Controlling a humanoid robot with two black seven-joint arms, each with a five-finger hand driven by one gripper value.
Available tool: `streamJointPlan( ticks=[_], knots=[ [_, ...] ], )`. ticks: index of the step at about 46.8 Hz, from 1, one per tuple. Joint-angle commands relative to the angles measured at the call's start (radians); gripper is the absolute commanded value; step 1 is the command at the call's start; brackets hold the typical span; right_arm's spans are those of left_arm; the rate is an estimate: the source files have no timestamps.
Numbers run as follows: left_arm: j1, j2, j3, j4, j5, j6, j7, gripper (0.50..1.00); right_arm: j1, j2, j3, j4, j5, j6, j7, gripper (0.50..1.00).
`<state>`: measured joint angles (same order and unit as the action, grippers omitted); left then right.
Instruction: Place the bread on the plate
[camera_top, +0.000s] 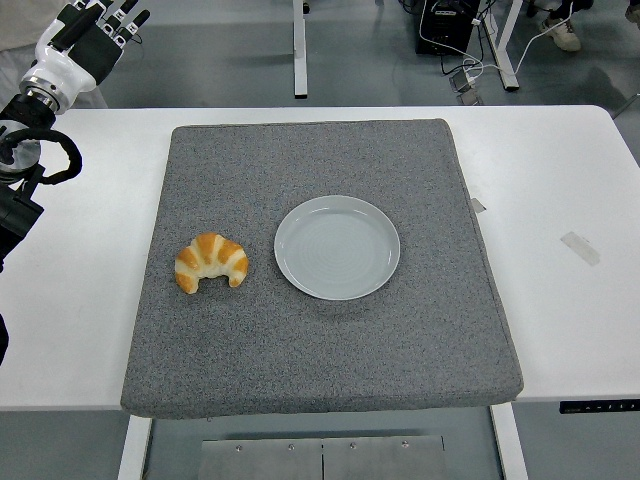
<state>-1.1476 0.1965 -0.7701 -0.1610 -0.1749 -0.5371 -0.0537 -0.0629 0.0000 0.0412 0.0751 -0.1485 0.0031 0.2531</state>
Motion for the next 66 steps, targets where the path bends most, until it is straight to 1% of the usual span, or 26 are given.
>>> streamJointPlan(
  ticks=[1,5,7,10,16,20,25,28,36,40,50,55,66],
  knots=[
    [-0.001,0.000,0.003,0.000,0.002,0.006,-0.003,0.981,0.000,0.000,0.000,0.000,0.000,0.000,0.000,1.000],
    [-0.001,0.000,0.043,0.000,0.023,0.006,-0.018,0.981,0.000,0.000,0.000,0.000,0.001,0.000,0.000,1.000],
    [-0.001,0.001,0.045,0.000,0.017,0.002,-0.037,0.981,0.000,0.000,-0.001,0.000,0.001,0.000,0.000,1.000],
    [-0.003,0.004,0.051,0.000,0.018,0.000,-0.046,0.983,0.000,0.000,0.000,0.000,0.001,0.000,0.000,1.000],
    [0.000,0.012,0.064,0.000,0.026,0.000,-0.048,0.981,0.000,0.000,-0.001,0.000,0.001,0.000,0.000,1.000],
    [0.005,0.012,0.087,0.000,0.032,-0.029,-0.038,0.981,0.000,0.000,0.000,0.000,0.000,0.000,0.000,1.000],
    [-0.006,0.014,0.184,0.000,0.077,-0.066,-0.041,0.981,0.000,0.000,0.000,0.000,0.000,0.000,0.000,1.000],
    [-0.009,0.026,0.247,0.000,0.110,-0.074,-0.044,0.981,0.000,0.000,0.000,0.000,0.001,0.000,0.000,1.000],
    [-0.043,0.061,0.366,-0.002,0.169,-0.074,-0.046,0.981,0.000,0.000,0.000,0.000,0.000,0.000,0.000,1.000],
    [-0.072,0.101,0.432,-0.003,0.225,-0.074,-0.044,0.981,0.000,0.000,0.000,-0.001,0.000,0.000,0.000,1.000],
    [-0.110,0.135,0.497,-0.003,0.314,-0.074,-0.046,0.981,-0.002,0.000,-0.001,-0.011,0.000,-0.005,0.000,1.000],
    [-0.121,0.130,0.517,-0.003,0.367,-0.074,-0.046,0.981,-0.002,0.000,-0.001,-0.005,0.000,-0.005,0.000,1.000],
    [-0.133,0.080,0.525,-0.003,0.376,-0.074,-0.044,0.981,-0.002,0.000,-0.001,-0.005,0.000,-0.005,0.000,1.000]
  ],
)
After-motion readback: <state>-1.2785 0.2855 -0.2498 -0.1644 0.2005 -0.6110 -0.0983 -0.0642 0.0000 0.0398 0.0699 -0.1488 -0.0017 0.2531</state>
